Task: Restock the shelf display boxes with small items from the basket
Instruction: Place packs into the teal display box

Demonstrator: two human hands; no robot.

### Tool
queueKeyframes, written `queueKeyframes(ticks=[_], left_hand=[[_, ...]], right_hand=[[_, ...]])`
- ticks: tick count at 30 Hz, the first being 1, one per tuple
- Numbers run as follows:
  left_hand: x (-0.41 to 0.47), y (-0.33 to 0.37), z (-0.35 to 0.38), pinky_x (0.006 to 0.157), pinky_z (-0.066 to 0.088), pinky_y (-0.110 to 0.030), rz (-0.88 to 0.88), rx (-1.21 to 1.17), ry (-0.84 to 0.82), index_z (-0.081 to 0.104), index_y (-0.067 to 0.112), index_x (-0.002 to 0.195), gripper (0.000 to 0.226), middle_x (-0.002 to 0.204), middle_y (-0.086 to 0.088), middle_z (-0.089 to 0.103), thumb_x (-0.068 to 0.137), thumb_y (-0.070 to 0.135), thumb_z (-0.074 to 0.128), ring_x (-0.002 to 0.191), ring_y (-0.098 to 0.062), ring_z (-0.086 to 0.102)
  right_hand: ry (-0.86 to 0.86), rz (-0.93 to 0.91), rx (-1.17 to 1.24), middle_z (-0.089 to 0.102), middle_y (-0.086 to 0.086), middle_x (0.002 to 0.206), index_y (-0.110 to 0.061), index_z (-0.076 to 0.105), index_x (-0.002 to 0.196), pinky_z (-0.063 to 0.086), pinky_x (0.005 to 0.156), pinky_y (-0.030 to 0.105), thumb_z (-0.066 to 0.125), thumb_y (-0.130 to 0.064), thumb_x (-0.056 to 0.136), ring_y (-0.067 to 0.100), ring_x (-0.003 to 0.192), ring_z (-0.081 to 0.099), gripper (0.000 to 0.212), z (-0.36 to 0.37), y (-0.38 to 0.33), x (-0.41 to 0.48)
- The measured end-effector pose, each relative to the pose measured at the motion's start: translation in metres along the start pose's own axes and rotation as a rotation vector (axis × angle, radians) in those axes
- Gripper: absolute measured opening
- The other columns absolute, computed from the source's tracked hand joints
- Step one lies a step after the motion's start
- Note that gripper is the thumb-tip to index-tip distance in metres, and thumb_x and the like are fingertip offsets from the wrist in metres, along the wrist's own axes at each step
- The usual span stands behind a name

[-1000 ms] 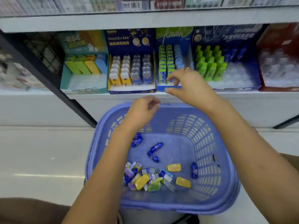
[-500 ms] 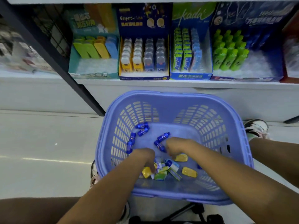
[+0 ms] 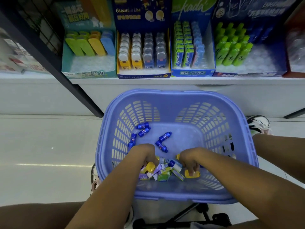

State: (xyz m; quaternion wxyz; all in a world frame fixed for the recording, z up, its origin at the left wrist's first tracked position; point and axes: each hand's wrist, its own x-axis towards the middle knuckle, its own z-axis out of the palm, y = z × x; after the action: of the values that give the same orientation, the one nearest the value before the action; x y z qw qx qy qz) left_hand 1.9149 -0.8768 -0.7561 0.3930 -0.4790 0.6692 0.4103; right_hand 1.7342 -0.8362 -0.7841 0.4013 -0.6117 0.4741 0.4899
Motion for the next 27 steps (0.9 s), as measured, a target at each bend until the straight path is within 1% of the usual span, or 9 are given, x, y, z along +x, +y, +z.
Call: queueKeyframes(ticks=[2,7,11,13,15,17,20,23,27], left_hand=[[0.0,-0.002,-0.001,0.076,0.052,-0.036,-0.01,-0.01,-0.019,0.053,0.009,0.066,0.039,0.067,-0.007,0.06,0.086,0.042,0.063,0.069,-0.028,0.059],[-0.001,-0.008,-0.002,0.078,0.055,-0.037,-0.024,-0.096,-0.026,0.053,0.009,0.07,0.04,0.072,-0.009,0.06,0.084,0.045,0.063,0.067,-0.026,0.06],[-0.002,-0.012,-0.007,0.062,0.055,-0.028,0.02,-0.227,0.009,0.053,0.008,0.069,0.038,0.067,-0.009,0.063,0.09,0.04,0.056,0.052,-0.018,0.061],[-0.003,-0.011,-0.013,0.054,0.054,-0.025,0.055,-0.429,-0.014,0.053,0.004,0.071,0.036,0.071,-0.013,0.067,0.092,0.034,0.055,0.051,-0.015,0.065],[-0.008,-0.009,-0.023,0.059,0.057,-0.025,0.107,-0.632,0.007,0.055,0.003,0.075,0.033,0.072,-0.015,0.069,0.091,0.032,0.059,0.057,-0.016,0.068],[-0.016,-0.005,-0.039,0.058,0.057,-0.023,0.183,-0.765,0.092,0.058,0.003,0.079,0.032,0.067,-0.01,0.069,0.091,0.033,0.061,0.054,-0.012,0.067],[-0.042,-0.001,-0.068,0.05,0.051,-0.021,0.29,-0.897,0.255,0.057,0.009,0.075,0.032,0.058,-0.002,0.06,0.089,0.038,0.062,0.044,-0.009,0.056],[-0.076,-0.005,-0.098,0.05,0.046,-0.022,0.383,-0.944,0.426,0.056,0.011,0.075,0.037,0.056,-0.001,0.049,0.087,0.045,0.062,0.045,-0.012,0.045],[-0.12,-0.017,-0.126,0.05,0.045,-0.022,0.525,-1.035,0.725,0.062,0.013,0.08,0.032,0.059,0.003,0.047,0.089,0.044,0.059,0.043,-0.007,0.043]], right_hand=[[0.111,-0.079,-0.091,0.067,0.011,0.085,-0.003,0.062,0.104,0.048,0.049,0.022,0.077,-0.019,0.074,0.018,0.058,0.057,0.038,0.007,0.001,0.002],[0.158,-0.074,-0.21,0.06,0.005,0.079,-0.011,0.056,0.069,0.049,0.077,0.034,0.082,-0.025,0.067,0.022,0.075,0.056,0.03,0.017,-0.005,0.011],[0.173,-0.064,-0.179,0.056,0.004,0.086,-0.013,0.062,0.098,0.044,0.069,0.033,0.081,-0.029,0.067,0.026,0.081,0.055,0.04,0.022,-0.004,0.016],[0.165,-0.054,-0.141,0.061,0.004,0.08,-0.01,0.062,0.084,0.049,0.071,0.035,0.077,-0.031,0.07,0.026,0.078,0.057,0.029,0.011,0.0,0.009],[0.162,-0.064,-0.055,0.058,0.001,0.065,-0.013,0.058,0.065,0.049,0.07,0.034,0.073,-0.032,0.075,0.024,0.07,0.056,0.026,-0.011,0.008,-0.005],[0.202,-0.099,0.087,0.057,0.003,0.065,-0.008,0.064,0.074,0.047,0.064,0.028,0.071,-0.029,0.081,0.018,0.062,0.053,0.022,-0.041,0.016,-0.031],[0.371,-0.209,0.315,0.061,0.006,0.077,-0.006,0.064,0.111,0.044,0.052,0.017,0.068,-0.022,0.085,0.008,0.056,0.053,0.031,-0.089,0.027,-0.084],[0.634,-0.421,0.525,0.062,0.001,0.073,-0.011,0.063,0.111,0.049,0.059,0.017,0.066,-0.014,0.086,0.009,0.059,0.058,0.025,-0.125,0.027,-0.147],[1.012,-0.692,0.819,0.062,0.01,0.089,-0.012,0.062,0.099,0.054,0.064,0.021,0.069,-0.004,0.082,0.011,0.063,0.063,0.02,-0.146,0.019,-0.214]])
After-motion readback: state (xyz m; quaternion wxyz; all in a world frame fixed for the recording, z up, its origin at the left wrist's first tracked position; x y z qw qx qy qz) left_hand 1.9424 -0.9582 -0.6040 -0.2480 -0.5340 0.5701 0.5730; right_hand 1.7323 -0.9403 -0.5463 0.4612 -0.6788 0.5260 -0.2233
